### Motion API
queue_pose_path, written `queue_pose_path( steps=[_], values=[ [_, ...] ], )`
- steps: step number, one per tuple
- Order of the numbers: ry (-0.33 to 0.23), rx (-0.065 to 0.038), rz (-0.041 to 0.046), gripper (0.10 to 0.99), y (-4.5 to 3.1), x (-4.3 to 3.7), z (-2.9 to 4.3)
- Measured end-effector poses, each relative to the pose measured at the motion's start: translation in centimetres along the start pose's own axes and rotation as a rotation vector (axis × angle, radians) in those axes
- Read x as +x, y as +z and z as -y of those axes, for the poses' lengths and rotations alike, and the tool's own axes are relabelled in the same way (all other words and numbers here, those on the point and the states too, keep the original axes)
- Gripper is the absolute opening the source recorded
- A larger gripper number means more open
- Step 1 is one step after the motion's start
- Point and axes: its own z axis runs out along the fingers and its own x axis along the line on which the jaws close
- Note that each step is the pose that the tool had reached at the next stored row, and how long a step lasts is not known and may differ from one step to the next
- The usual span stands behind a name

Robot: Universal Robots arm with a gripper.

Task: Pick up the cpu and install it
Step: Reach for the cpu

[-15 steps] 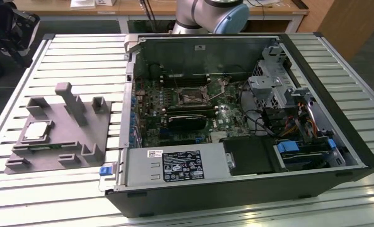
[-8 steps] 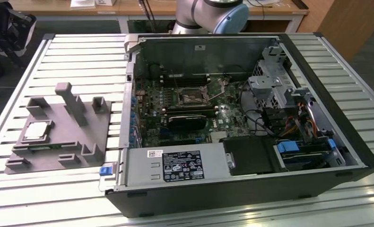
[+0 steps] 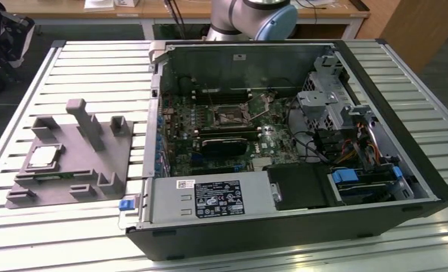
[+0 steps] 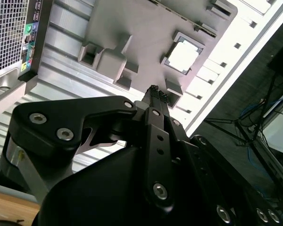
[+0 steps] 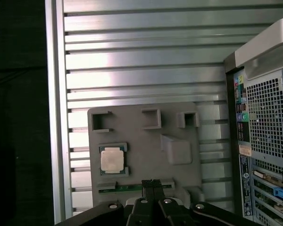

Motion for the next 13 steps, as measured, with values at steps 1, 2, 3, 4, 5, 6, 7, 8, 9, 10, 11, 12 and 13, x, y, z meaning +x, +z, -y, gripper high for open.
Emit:
queue_pose_path(
  steps=[1, 2, 3, 4, 5, 6, 7, 8, 9, 10, 11, 12, 13],
  values=[
    [0.000, 0.000, 0.0000, 0.106, 0.00, 0.10, 0.01],
    [0.000, 0.000, 0.0000, 0.106, 0.00, 0.21, 0.02],
    [0.000, 0.000, 0.0001, 0.106, 0.00, 0.33, 0.02],
    [0.000, 0.000, 0.0001, 0.106, -0.01, 0.45, 0.03],
    [0.000, 0.000, 0.0000, 0.106, -0.01, 0.54, 0.04],
    [0.000, 0.000, 0.0000, 0.106, -0.01, 0.66, 0.05],
    [0.000, 0.000, 0.0001, 0.106, -0.01, 0.81, 0.08],
    [0.000, 0.000, 0.0000, 0.106, -0.02, 0.96, 0.10],
    [0.000, 0.000, -0.0001, 0.106, -0.02, 1.10, 0.13],
    [0.000, 0.000, -0.0001, 0.106, -0.02, 1.22, 0.16],
    [0.000, 0.000, -0.0001, 0.106, -0.02, 1.33, 0.21],
    [0.000, 0.000, 0.0000, 0.106, -0.02, 1.43, 0.27],
    [0.000, 0.000, -0.0001, 0.106, -0.02, 1.53, 0.34]
  ],
)
